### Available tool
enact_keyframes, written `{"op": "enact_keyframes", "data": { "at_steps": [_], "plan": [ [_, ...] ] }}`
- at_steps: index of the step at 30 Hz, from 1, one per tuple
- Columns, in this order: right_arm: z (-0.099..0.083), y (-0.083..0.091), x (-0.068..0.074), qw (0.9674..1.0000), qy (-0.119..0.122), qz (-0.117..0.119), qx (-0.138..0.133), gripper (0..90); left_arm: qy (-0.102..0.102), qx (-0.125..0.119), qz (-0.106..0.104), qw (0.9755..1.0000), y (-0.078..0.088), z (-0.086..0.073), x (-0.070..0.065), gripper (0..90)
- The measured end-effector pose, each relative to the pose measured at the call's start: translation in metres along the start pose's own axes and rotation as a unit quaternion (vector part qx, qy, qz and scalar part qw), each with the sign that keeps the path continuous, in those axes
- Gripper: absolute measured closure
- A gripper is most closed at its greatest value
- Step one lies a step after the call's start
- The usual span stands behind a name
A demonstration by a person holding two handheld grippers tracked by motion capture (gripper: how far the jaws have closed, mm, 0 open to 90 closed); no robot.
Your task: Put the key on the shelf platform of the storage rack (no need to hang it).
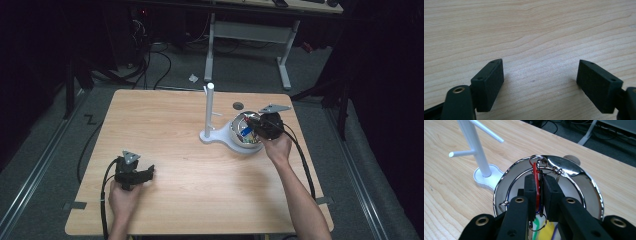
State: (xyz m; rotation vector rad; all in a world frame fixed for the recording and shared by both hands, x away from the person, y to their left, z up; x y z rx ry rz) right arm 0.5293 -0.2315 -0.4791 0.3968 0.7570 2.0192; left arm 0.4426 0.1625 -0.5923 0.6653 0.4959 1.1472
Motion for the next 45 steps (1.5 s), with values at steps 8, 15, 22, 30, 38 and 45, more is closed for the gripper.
{"op": "enact_keyframes", "data": {
  "at_steps": [8,15,22,30,38,45],
  "plan": [
    [-0.013,-0.016,0.004,0.9995,0.004,0.004,0.031,82.5,0.001,0.000,-0.001,1.0000,0.000,0.000,0.000,22.2],
    [-0.015,-0.022,0.004,0.9992,-0.005,0.008,0.038,83.0,0.001,0.000,-0.001,1.0000,0.000,0.000,0.000,22.2],
    [-0.017,-0.024,0.001,0.9989,-0.019,0.011,0.042,77.7,0.001,0.000,-0.001,1.0000,0.000,0.000,0.000,22.2],
    [-0.017,-0.018,-0.003,0.9988,-0.025,0.004,0.042,62.0,0.001,0.000,-0.001,1.0000,0.000,0.000,0.000,22.1],
    [-0.011,-0.003,-0.005,0.9992,-0.029,0.001,0.026,57.0,0.001,0.000,-0.001,1.0000,0.000,0.000,0.000,22.2],
    [-0.010,0.013,-0.010,0.9989,-0.046,-0.003,0.002,57.8,0.001,0.000,-0.001,1.0000,0.000,0.000,0.000,22.1]
  ]
}}
Point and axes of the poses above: each handheld gripper's, and its own axes: y roughly backward along the jaws, z roughly out of its top, x roughly to its left, the point moved 9 cm from there along -y, roughly forward along the jaws, and after that the axes turned 1 degree about z, right-handed, at the moved point
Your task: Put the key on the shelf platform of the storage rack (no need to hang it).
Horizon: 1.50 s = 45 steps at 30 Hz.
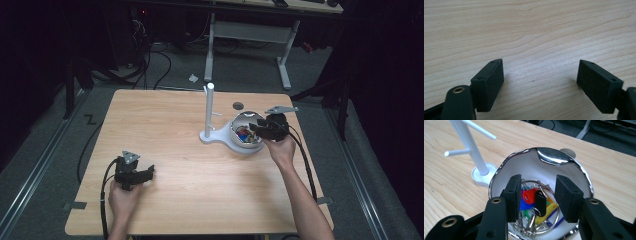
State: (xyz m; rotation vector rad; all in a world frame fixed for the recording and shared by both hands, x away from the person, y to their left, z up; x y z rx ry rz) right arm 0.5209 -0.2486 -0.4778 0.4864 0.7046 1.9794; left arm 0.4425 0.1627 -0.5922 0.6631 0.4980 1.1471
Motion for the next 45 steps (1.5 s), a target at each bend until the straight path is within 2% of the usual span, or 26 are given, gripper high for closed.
{"op": "enact_keyframes", "data": {
  "at_steps": [4,7,9,15,20,24,34,37,39,45],
  "plan": [
    [-0.005,0.008,-0.005,1.0000,-0.002,-0.005,0.002,58.3,0.000,0.000,0.000,1.0000,0.000,0.000,0.000,22.2],
    [-0.004,0.017,-0.006,0.9999,-0.004,-0.005,-0.008,58.8,-0.001,0.000,0.000,1.0000,0.000,0.000,0.000,22.1],
    [-0.005,0.027,-0.008,0.9994,-0.020,-0.003,-0.030,58.9,-0.001,0.000,0.001,1.0000,0.000,0.000,0.000,22.2],
    [-0.010,0.041,-0.014,0.9991,-0.027,-0.013,-0.030,56.7,-0.002,0.000,0.001,1.0000,0.000,0.000,0.000,22.1],
    [-0.010,0.054,-0.014,0.9984,-0.039,-0.012,-0.040,55.9,-0.001,0.001,0.000,1.0000,0.000,0.000,0.000,22.1],
    [-0.012,0.064,-0.013,0.9979,-0.038,-0.018,-0.050,56.7,0.000,0.000,-0.001,1.0000,0.000,0.000,0.000,22.0],
    [-0.019,0.081,-0.010,0.9979,-0.037,-0.023,-0.049,55.7,0.000,0.001,-0.002,1.0000,0.000,0.000,0.000,22.1],
    [-0.023,0.087,-0.009,0.9974,-0.041,-0.020,-0.055,56.1,0.001,0.001,-0.002,1.0000,0.000,0.000,0.000,22.0],
    [-0.030,0.092,-0.009,0.9969,-0.042,-0.030,-0.059,56.4,0.000,0.000,-0.001,1.0000,0.000,0.000,0.000,22.0],
    [-0.043,0.101,-0.007,0.9965,-0.043,-0.039,-0.061,56.5,-0.001,0.000,0.000,1.0000,0.000,0.000,0.000,22.1]
  ]
}}
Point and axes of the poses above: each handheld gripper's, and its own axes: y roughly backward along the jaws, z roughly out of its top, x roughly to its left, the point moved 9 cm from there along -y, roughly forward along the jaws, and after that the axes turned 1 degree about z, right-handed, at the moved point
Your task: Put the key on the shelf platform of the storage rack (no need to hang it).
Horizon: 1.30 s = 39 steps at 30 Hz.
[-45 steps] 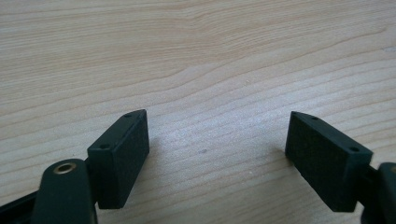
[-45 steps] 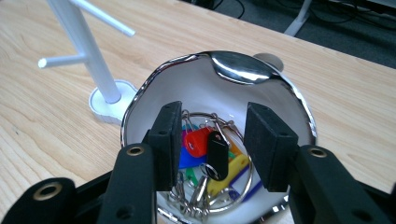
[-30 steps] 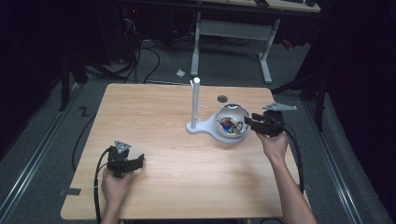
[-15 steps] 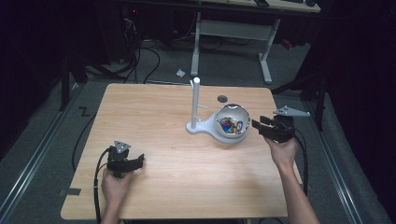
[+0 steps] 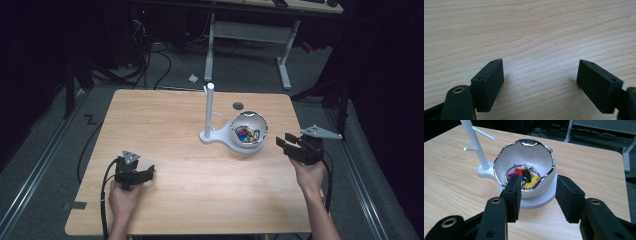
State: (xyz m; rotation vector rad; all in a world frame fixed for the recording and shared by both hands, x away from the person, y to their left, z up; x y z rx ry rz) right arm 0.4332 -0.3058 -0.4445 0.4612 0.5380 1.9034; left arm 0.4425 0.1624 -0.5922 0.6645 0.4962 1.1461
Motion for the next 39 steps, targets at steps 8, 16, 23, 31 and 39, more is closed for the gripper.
{"op": "enact_keyframes", "data": {
  "at_steps": [8,16,23,31,39],
  "plan": [
    [-0.016,0.002,0.003,0.9999,-0.012,0.005,-0.003,56.1,-0.001,0.000,0.001,1.0000,0.000,0.000,0.000,22.2],
    [-0.029,-0.001,0.008,0.9998,-0.018,0.011,-0.005,55.8,-0.001,0.000,0.001,1.0000,0.000,0.000,0.000,22.2],
    [-0.038,-0.003,0.010,0.9997,-0.022,0.013,-0.004,55.8,-0.002,0.000,0.001,1.0000,0.000,0.000,0.000,22.3],
    [-0.049,-0.009,0.014,0.9996,-0.025,0.015,-0.001,55.7,-0.003,0.001,0.001,1.0000,0.000,0.000,0.000,22.2],
    [-0.068,-0.024,0.018,0.9996,-0.024,0.010,0.008,55.4,-0.003,0.000,0.002,1.0000,0.000,0.000,-0.001,22.2]
  ]
}}
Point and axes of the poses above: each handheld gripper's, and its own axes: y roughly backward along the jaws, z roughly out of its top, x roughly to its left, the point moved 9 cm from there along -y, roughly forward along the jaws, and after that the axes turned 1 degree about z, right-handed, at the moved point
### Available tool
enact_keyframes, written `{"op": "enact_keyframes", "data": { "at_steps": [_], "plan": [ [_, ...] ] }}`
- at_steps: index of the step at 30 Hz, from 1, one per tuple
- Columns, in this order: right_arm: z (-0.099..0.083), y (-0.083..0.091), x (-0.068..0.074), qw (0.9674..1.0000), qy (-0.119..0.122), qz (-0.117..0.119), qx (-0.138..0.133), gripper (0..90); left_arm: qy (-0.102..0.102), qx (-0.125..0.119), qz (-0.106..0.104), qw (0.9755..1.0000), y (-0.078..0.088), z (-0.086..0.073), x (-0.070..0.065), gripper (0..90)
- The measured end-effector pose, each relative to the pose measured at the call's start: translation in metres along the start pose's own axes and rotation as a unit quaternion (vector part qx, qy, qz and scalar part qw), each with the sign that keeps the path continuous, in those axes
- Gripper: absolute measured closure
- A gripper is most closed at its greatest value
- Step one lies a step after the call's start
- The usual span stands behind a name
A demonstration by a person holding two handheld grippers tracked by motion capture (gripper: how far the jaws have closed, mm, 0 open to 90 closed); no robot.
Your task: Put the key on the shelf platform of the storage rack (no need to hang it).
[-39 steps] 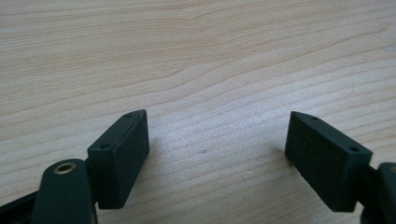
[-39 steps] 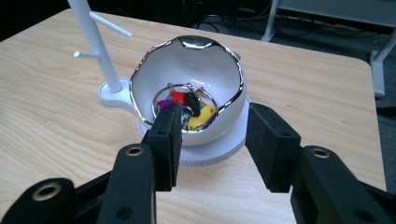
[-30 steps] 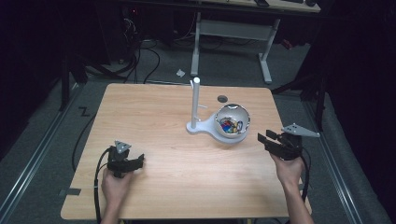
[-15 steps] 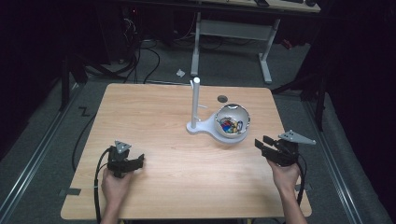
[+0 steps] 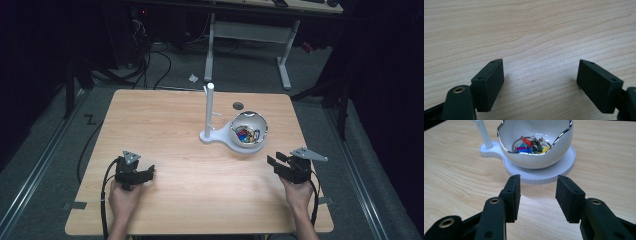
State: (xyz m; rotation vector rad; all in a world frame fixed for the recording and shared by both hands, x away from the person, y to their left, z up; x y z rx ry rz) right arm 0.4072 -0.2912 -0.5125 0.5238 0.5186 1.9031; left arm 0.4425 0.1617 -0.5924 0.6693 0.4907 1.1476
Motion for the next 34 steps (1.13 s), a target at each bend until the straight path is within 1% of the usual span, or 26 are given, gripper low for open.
{"op": "enact_keyframes", "data": {
  "at_steps": [2,4,5,6,7,8,10,14,15,23,27,28,29,34],
  "plan": [
    [-0.005,-0.004,0.001,1.0000,0.007,-0.004,0.006,55.1,0.000,0.000,0.000,1.0000,0.000,0.000,0.000,22.2],
    [-0.008,-0.005,0.001,0.9999,0.007,-0.008,0.010,54.9,0.000,0.000,0.000,1.0000,0.000,0.000,0.000,22.2],
    [-0.014,-0.009,0.001,0.9995,0.020,-0.020,0.016,54.7,0.000,0.000,0.000,1.0000,0.000,0.000,0.000,22.2],
    [-0.016,-0.010,0.001,0.9994,0.021,-0.021,0.019,54.6,0.000,0.000,0.000,1.0000,0.000,0.000,0.000,22.2],
    [-0.019,-0.011,0.001,0.9993,0.019,-0.023,0.023,54.5,0.000,0.000,0.000,1.0000,0.000,0.000,0.000,22.2],
    [-0.021,-0.013,0.000,0.9991,0.022,-0.025,0.024,54.4,0.000,0.000,0.000,1.0000,0.000,0.000,0.000,22.2],
    [-0.025,-0.015,-0.001,0.9990,0.020,-0.031,0.027,54.2,0.000,0.000,0.000,1.0000,0.000,0.000,0.000,22.2],
    [-0.030,-0.020,-0.004,0.9985,0.024,-0.036,0.033,53.7,0.000,0.000,0.000,1.0000,0.000,0.000,0.000,22.2],
    [-0.033,-0.023,-0.005,0.9980,0.025,-0.042,0.039,53.4,0.000,0.000,0.000,1.0000,0.000,0.000,0.000,22.2],
    [-0.041,-0.037,-0.007,0.9962,0.031,-0.053,0.062,52.9,0.000,0.000,0.001,1.0000,0.000,0.000,0.000,22.2],
    [-0.049,-0.045,-0.007,0.9940,0.040,-0.061,0.081,51.3,0.000,0.000,0.000,1.0000,0.000,0.000,0.000,22.2],
    [-0.049,-0.045,-0.007,0.9940,0.040,-0.061,0.081,51.3,0.000,0.000,0.000,1.0000,0.000,0.000,0.000,22.3],
    [-0.051,-0.047,-0.009,0.9941,0.030,-0.059,0.086,48.7,0.000,0.001,0.000,1.0000,0.000,0.000,0.000,22.3],
    [-0.051,-0.047,-0.011,0.9941,0.030,-0.058,0.087,47.6,0.000,0.001,0.000,1.0000,0.000,0.000,0.000,22.3]
  ]
}}
Point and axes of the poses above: each handheld gripper's, and its own axes: y roughly backward along the jaws, z roughly out of its top, x roughly to its left, the point moved 9 cm from there along -y, roughly forward along the jaws, and after that the axes turned 1 degree about z, right-handed, at the moved point
